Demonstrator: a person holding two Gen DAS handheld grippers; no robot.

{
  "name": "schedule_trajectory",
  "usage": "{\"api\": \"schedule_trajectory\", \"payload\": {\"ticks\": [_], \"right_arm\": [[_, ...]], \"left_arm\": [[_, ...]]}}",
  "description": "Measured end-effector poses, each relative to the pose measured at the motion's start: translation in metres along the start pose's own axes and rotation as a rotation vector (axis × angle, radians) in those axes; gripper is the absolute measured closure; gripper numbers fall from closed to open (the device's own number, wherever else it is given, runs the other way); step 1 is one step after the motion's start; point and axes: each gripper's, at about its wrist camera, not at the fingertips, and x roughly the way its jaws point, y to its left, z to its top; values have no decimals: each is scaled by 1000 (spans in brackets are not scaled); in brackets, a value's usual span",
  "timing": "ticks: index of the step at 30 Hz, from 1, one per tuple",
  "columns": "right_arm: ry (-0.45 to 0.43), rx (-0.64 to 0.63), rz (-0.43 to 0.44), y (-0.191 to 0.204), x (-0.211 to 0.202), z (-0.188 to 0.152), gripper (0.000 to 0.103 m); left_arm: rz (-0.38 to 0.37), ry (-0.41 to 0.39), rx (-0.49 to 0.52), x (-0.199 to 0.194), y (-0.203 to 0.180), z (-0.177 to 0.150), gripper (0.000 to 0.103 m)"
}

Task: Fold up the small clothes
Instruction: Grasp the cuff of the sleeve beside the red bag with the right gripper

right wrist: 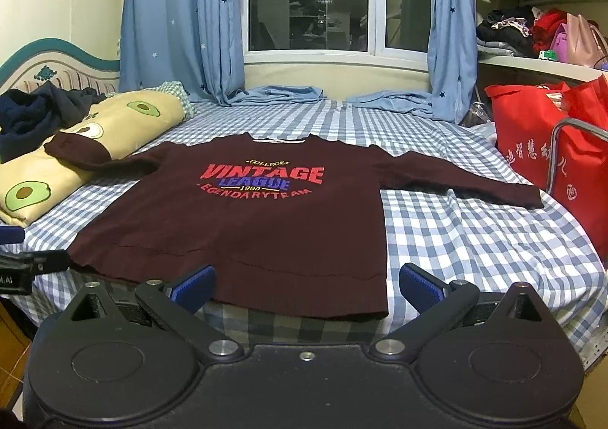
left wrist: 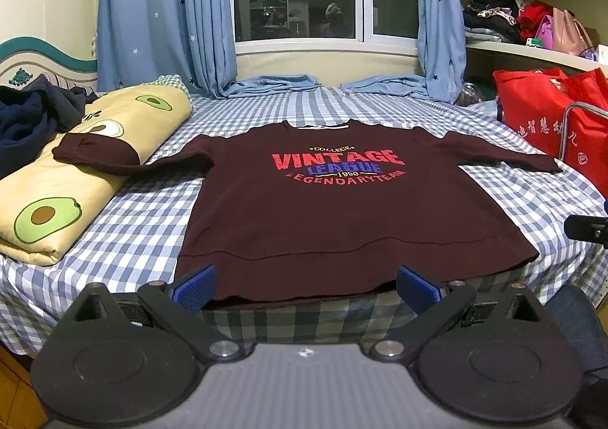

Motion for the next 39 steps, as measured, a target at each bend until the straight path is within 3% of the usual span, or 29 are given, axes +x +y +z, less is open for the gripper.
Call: {"api": "schedule_trajectory", "payload": {"ticks": [12, 19, 23, 29, 39], "right_arm": [[50, -31, 60, -24, 67, 12, 1], [80, 21, 36, -56, 99, 32, 1], [80, 30, -24, -81, 116, 46, 1], [67, 63, -102, -137, 140, 63, 1], [53, 219, -276, -280, 196, 73, 1]], "left_arm": [[-5, 15, 67, 50, -27, 37, 1], [-47, 32, 107, 84, -49, 61, 1], [-87, 30, 106, 101, -60, 77, 1], [-118, 52, 121, 129, -80, 102, 1], [-127, 77, 144, 165, -104, 139, 1]]}}
